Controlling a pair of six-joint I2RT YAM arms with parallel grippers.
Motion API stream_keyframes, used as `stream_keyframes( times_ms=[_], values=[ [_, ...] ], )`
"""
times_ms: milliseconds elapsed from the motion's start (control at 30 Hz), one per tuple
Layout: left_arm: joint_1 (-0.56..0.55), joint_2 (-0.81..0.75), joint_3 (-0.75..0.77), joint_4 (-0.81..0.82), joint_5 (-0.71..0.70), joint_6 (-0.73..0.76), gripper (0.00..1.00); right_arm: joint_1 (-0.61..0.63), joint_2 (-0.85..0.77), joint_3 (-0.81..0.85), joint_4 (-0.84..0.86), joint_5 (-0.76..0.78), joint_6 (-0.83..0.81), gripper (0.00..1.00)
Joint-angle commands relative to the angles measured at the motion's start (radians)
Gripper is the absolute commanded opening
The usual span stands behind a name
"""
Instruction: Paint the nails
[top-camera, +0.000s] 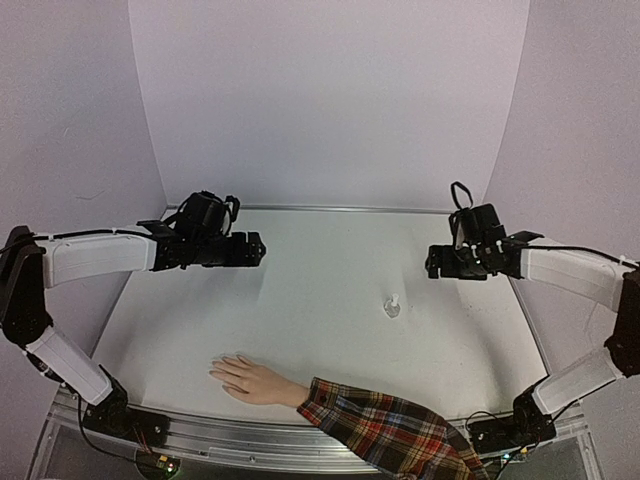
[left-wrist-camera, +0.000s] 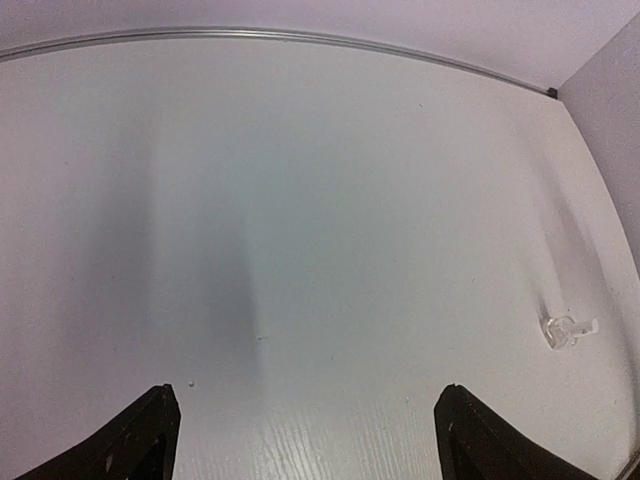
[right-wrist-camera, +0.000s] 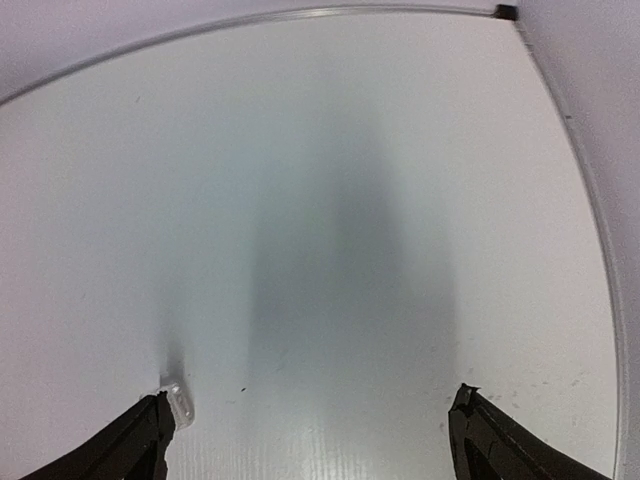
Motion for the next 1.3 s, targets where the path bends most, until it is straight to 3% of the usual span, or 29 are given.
stream_keyframes(
  times_ms=[0, 167, 267, 567, 800, 1100, 1267],
  values=[
    [-0.068, 0.064, 0.097, 0.047, -0.008, -0.023, 0.91, 0.109, 0.110, 0.009, 0.079, -0.099, -0.034, 0.90],
    [-0.132, 0.121, 0.137, 0.041, -0.011, -0.020, 0.91, 0.155, 0.171, -0.039, 0.199, -0.134, -0.024, 0.68],
    [-0.149, 0.127, 0.136, 0.043, -0.018, -0.024, 0.91, 0.170, 0.190, -0.073, 0.275, -0.164, -0.031, 0.62],
    [-0.155, 0.103, 0.101, 0.057, -0.039, -0.035, 0.91, 0.215, 0.148, -0.216, 0.457, -0.163, -0.052, 0.64],
    [-0.155, 0.108, 0.108, 0.060, -0.032, -0.036, 0.91, 0.249, 0.243, -0.207, 0.502, -0.088, -0.047, 0.52],
    [-0.156, 0.087, 0.084, 0.067, -0.031, -0.047, 0.91, 0.289, 0.316, -0.227, 0.607, 0.017, -0.054, 0.44],
    [-0.156, 0.074, 0.072, 0.066, -0.038, -0.048, 0.91, 0.292, 0.309, -0.275, 0.642, 0.061, -0.014, 0.53]
  ],
)
